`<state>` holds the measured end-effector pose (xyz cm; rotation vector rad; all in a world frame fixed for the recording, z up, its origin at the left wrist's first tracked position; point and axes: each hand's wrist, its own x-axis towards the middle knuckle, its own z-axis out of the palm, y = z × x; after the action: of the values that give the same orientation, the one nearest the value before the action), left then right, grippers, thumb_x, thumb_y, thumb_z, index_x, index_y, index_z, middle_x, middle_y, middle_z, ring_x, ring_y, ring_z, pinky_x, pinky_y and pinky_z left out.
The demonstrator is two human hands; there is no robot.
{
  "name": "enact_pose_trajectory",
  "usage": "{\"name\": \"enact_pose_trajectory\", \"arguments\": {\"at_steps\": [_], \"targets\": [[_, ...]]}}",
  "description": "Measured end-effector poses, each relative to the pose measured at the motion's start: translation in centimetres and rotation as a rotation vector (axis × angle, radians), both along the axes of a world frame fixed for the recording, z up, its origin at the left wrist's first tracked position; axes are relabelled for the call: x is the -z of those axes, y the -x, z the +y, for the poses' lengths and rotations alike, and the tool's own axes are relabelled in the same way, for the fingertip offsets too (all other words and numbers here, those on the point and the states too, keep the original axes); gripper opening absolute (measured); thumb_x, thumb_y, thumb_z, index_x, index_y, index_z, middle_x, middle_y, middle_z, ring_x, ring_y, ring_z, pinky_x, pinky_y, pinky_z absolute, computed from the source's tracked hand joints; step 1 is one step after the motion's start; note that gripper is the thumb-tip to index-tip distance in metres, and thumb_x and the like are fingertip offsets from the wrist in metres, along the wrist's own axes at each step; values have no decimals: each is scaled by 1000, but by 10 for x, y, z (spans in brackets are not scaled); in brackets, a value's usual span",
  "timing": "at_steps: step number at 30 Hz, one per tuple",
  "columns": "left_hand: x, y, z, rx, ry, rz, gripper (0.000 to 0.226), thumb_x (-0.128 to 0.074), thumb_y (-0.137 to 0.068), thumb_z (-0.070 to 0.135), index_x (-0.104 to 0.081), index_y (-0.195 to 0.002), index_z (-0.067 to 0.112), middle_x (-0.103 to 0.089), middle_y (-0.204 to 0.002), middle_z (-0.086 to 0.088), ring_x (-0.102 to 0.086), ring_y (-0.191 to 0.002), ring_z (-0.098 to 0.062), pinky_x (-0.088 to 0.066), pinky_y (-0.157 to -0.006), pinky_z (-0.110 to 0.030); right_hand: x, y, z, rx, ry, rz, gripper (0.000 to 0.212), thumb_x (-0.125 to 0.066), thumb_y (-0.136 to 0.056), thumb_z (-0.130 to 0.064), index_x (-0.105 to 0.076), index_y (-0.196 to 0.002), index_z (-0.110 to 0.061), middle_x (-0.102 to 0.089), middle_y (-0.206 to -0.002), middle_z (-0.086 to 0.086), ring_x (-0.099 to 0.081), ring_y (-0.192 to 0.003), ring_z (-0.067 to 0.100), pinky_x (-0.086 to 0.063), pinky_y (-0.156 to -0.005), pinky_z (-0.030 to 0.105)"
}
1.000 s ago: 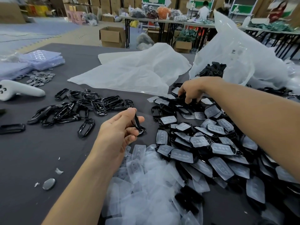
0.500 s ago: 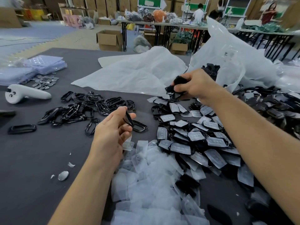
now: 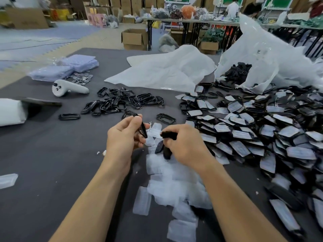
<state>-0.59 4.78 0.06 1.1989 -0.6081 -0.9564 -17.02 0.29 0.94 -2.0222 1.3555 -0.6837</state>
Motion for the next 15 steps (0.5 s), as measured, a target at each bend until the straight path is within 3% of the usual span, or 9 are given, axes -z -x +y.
{"name": "enact_pose_trajectory", "arguments": {"at_steps": [5, 8, 11, 13, 15], "targets": [[7, 4, -4, 12, -17, -95, 12, -67, -98, 25, -77, -100, 18, -80, -89, -7, -53, -45, -9, -45, -41, -20, 2, 0, 7, -20, 76, -38, 24, -58, -97, -26, -71, -113, -37, -76, -99, -11, -66, -96, 15, -51, -85, 30], [9, 4, -5, 37, -22, -120, 12, -68, -98, 26, -77, -102, 18, -80, -89, -7, -54, -46, -10, -45, -42, -21, 1, 2, 10, -16, 144, -6, 30, -50, -101, -28, -63, -126, -39, -75, -99, -2, -64, -96, 26, -52, -86, 42], [7, 5, -4, 55, -23, -97, 13, -68, -98, 25, -76, -106, 17, -80, -89, -8, -54, -45, -10, -45, -42, -20, 0, 4, 13, -19, 143, 10, 42, -44, -106, -28, -49, -146, -40, -74, -98, 3, -63, -91, 27, -52, -84, 43], [5, 6, -2, 82, -23, -66, 13, -67, -99, 23, -75, -107, 17, -80, -90, -8, -54, -46, -10, -46, -42, -20, 0, 5, 16, -11, 113, -60, 43, -43, -105, -22, -43, -144, -41, -69, -82, 3, -60, -72, 24, -52, -70, 43], [2, 6, -1, 127, -34, -46, 13, -64, -101, 22, -75, -108, 19, -81, -94, -7, -54, -47, -10, -46, -44, -19, 0, 6, 15, 40, 73, -141, 24, -45, -104, -18, -46, -122, -34, -67, -80, 6, -60, -68, 28, -52, -64, 47]]}}
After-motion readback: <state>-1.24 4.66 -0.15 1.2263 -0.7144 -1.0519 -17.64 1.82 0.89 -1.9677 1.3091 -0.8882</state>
